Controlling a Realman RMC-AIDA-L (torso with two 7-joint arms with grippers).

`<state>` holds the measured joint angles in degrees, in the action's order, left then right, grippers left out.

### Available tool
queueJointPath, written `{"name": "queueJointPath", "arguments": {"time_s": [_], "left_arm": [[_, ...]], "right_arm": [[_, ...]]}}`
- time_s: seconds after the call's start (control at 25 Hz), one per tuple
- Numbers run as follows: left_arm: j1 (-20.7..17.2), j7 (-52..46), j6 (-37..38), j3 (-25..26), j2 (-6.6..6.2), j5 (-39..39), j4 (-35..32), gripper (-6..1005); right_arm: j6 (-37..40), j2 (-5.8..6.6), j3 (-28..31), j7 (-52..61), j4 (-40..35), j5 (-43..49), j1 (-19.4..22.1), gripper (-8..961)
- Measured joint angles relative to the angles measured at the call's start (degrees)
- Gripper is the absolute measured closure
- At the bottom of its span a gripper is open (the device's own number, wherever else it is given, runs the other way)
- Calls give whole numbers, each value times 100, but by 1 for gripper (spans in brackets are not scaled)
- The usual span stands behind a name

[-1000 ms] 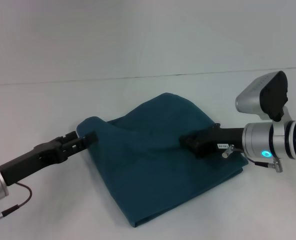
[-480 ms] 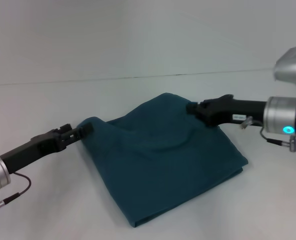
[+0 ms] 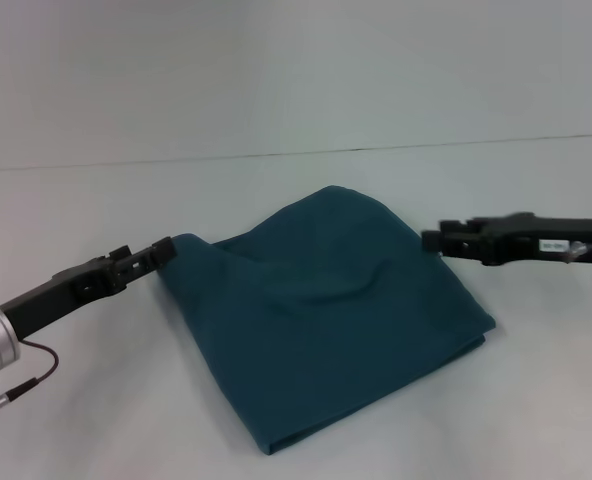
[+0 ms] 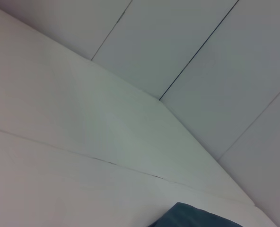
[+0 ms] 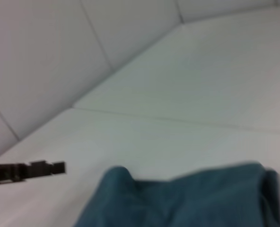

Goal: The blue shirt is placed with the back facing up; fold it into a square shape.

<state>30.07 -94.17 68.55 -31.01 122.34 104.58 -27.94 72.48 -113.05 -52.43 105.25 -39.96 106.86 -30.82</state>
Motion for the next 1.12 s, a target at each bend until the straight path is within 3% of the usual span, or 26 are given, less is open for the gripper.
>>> {"name": "queueJointPath", "arguments": {"time_s": [0.16,0.36,1.12], "left_arm": [[33,-11,-9,0,12,0,3,48],[51,-13,-15,-1,17,0,8,49],[43,-13,-32,-10,18,0,8,49]], "right_arm": [[16,38,335,656,-2,692,-43,554],[-145,38,436,1259,37,1291,-144,455],[-473,29,356,1656,638,1799,-525,507]]}}
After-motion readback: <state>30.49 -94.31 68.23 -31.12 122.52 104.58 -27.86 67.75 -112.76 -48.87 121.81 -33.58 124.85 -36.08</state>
